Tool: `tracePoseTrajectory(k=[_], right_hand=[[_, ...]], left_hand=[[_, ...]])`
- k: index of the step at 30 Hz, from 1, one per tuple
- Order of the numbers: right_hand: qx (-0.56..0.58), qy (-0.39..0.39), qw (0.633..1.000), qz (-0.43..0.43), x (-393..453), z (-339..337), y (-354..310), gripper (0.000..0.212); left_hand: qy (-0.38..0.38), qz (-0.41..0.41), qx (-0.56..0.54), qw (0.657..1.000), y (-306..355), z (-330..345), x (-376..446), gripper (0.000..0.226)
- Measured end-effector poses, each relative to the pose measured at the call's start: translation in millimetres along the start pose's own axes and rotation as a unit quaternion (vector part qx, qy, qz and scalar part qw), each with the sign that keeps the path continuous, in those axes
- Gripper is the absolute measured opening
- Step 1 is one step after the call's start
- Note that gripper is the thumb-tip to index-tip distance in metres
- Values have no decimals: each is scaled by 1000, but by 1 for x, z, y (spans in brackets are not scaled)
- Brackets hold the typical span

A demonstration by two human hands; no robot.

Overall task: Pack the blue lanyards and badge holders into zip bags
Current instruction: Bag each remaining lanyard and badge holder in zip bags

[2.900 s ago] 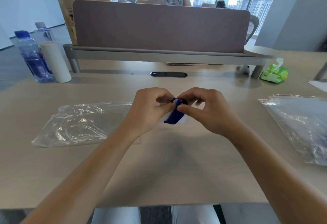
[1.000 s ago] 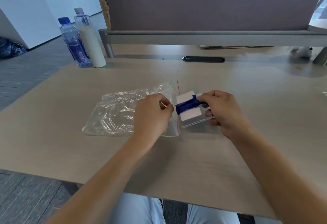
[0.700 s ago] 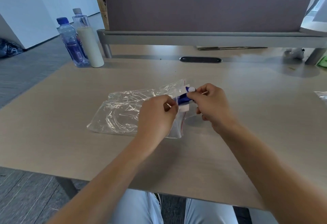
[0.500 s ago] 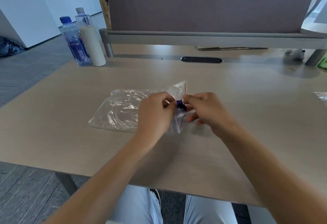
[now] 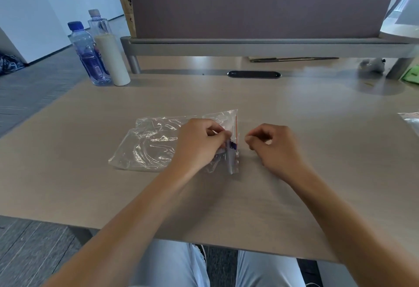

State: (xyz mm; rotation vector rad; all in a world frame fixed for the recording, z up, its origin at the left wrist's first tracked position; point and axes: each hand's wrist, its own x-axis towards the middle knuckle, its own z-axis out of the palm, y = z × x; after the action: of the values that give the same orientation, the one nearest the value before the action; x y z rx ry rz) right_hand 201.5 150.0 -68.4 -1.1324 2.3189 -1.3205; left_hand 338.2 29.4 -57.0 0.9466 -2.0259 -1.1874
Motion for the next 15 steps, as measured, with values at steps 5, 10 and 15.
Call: tracePoseTrajectory(k=[5,10,15], right_hand=[[102,-102,986,90,-20,-2,-14,25],[120,-136,974,139,-26,0,-21,23],[102,-173,969,143,-23,2,-18,8]], left_hand=[[-12,64,93,994,-4,-4,32,6],[-94,113,230,962,-7,7,80,21],[-162,81,259,949,-3,22,102,24]])
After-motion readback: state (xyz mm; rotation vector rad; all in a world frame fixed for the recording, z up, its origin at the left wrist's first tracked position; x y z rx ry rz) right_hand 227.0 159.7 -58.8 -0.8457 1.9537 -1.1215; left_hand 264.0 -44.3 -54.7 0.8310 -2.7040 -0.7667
